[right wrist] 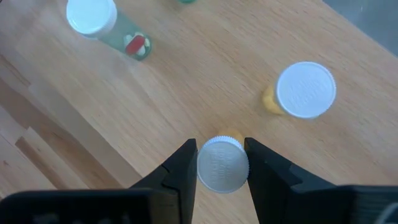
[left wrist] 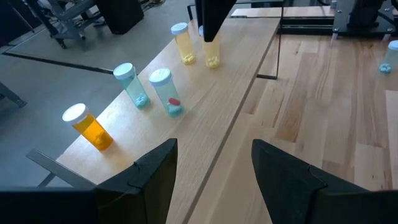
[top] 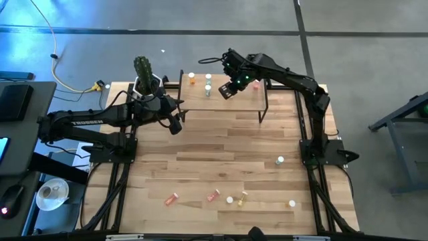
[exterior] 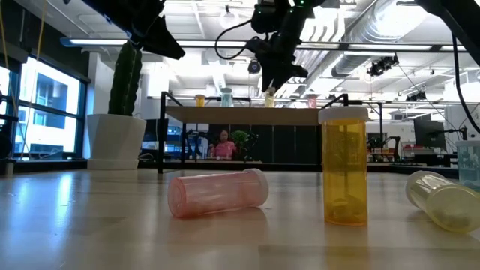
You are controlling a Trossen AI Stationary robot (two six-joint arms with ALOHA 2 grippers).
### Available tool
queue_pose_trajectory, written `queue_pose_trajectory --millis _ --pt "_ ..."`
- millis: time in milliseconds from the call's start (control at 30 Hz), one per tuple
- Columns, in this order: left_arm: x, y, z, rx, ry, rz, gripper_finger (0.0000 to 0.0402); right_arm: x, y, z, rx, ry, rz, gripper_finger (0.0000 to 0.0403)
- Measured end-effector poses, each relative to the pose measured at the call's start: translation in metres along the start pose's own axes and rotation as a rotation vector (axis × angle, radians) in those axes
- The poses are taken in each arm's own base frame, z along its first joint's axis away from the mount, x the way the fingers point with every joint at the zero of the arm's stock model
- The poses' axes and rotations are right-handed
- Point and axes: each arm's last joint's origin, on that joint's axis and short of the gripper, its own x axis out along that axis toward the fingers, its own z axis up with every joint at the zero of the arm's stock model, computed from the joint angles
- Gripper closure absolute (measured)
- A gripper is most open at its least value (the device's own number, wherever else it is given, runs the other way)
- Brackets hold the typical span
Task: Pick and place medicine bottles onto shelf by color
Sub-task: Put the top yellow pill bottle on the shelf, then put the left orange pill bottle on the shelf
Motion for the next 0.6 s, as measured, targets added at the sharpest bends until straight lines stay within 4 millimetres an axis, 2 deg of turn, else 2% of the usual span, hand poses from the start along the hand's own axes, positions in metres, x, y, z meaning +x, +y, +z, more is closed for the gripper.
queue_pose_trajectory --millis 600 --pt "-0.0001 0.0 0.0 0.0 0.0 0.0 0.0204 0.0 0.0 0.0004 -0.007 -0.004 0.001 0.0241"
